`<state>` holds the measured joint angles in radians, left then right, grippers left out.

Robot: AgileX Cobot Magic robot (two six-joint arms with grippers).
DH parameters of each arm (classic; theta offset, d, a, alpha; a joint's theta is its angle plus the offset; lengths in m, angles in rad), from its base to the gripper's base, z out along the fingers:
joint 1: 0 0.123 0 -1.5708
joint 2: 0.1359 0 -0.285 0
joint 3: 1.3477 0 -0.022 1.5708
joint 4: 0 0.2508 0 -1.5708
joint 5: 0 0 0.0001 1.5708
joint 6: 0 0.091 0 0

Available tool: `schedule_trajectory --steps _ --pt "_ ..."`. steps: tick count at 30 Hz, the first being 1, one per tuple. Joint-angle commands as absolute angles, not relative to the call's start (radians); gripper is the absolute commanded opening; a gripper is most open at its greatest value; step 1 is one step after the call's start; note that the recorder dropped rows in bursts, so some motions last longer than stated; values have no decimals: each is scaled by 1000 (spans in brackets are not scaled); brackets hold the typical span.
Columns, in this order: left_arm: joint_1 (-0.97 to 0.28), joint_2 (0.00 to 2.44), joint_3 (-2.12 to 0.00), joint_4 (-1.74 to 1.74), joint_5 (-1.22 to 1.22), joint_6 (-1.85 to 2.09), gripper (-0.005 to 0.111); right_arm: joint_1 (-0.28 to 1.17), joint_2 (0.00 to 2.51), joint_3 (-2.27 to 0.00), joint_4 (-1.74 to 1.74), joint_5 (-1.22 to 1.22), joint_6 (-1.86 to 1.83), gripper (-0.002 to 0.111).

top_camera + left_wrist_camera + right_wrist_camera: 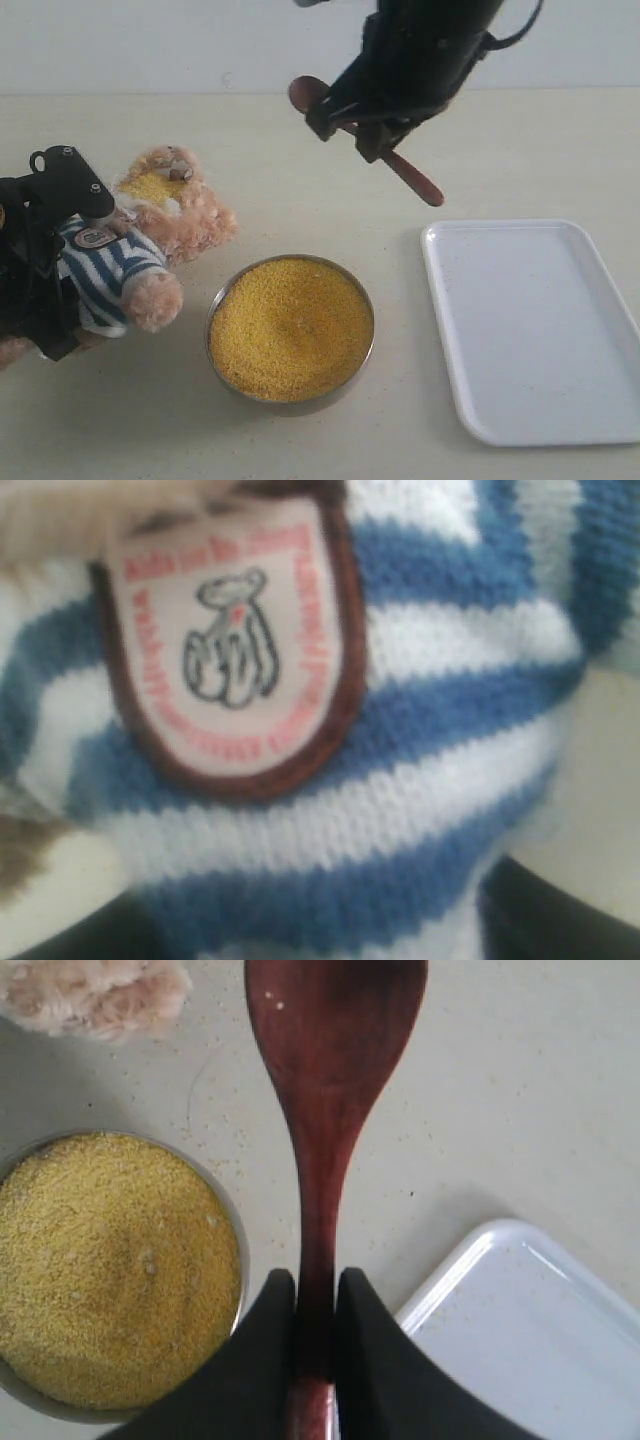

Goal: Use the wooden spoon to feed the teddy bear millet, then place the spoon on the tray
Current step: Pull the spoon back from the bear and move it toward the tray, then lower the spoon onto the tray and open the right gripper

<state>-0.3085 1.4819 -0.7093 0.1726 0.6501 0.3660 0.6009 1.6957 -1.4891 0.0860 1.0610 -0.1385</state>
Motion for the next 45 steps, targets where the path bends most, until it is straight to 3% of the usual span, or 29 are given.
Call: schedule_trajectory --steps 1,12,19,27,42,45 --pt "-314 1472 -715 168 629 359 4 494 1591 -1323 136 997 -164 0" --pt "-314 1472 -715 168 621 339 4 239 1408 -864 136 751 -126 0" --pt "-314 1472 -715 168 617 330 4 189 1408 -643 127 506 -74 0" --pt "-314 1472 -715 168 610 330 4 189 1408 -561 127 344 -28 0" --pt "-314 1472 -715 168 610 307 4 189 1437 -500 127 270 -33 0" --pt "-314 1472 -715 168 608 307 4 194 1513 -500 151 255 -33 4"
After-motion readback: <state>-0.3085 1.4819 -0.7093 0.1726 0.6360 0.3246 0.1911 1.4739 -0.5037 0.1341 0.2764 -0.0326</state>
